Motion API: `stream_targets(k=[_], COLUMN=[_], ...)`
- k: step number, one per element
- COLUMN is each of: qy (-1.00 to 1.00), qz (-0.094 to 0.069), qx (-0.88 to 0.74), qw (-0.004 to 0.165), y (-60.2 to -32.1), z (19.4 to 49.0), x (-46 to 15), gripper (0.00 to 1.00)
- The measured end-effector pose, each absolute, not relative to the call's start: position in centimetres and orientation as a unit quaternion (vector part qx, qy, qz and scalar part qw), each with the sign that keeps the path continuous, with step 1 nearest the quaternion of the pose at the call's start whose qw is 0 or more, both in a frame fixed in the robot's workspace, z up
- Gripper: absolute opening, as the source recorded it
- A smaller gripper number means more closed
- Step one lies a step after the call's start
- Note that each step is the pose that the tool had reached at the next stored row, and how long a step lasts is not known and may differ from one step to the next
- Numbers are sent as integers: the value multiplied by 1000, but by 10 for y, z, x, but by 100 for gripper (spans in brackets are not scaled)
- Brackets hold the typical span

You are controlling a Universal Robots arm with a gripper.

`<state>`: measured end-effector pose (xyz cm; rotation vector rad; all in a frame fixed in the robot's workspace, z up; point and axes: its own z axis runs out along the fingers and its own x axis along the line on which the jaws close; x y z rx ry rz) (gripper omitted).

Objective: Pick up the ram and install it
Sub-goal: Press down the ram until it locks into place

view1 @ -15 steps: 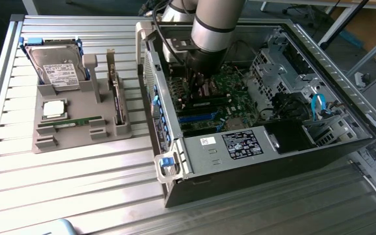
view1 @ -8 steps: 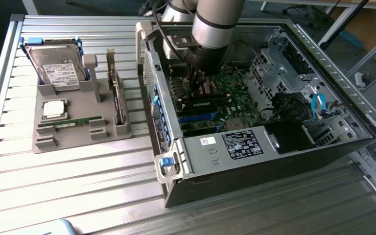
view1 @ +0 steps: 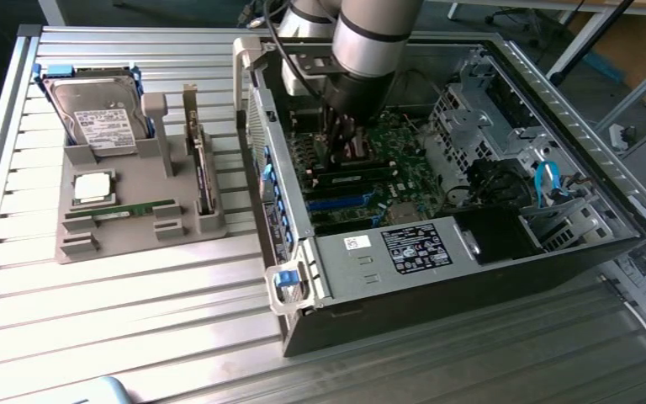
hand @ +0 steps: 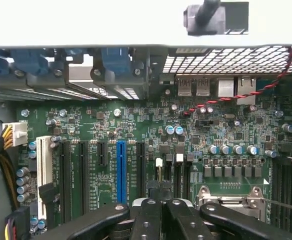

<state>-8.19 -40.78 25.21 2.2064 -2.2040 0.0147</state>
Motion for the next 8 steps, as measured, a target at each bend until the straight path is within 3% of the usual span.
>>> stream_targets(k=[8], qy=[-707], qz=[8], qx=[707], qw=[17], y=[-408], z=[255], x=[-68], gripper=[10])
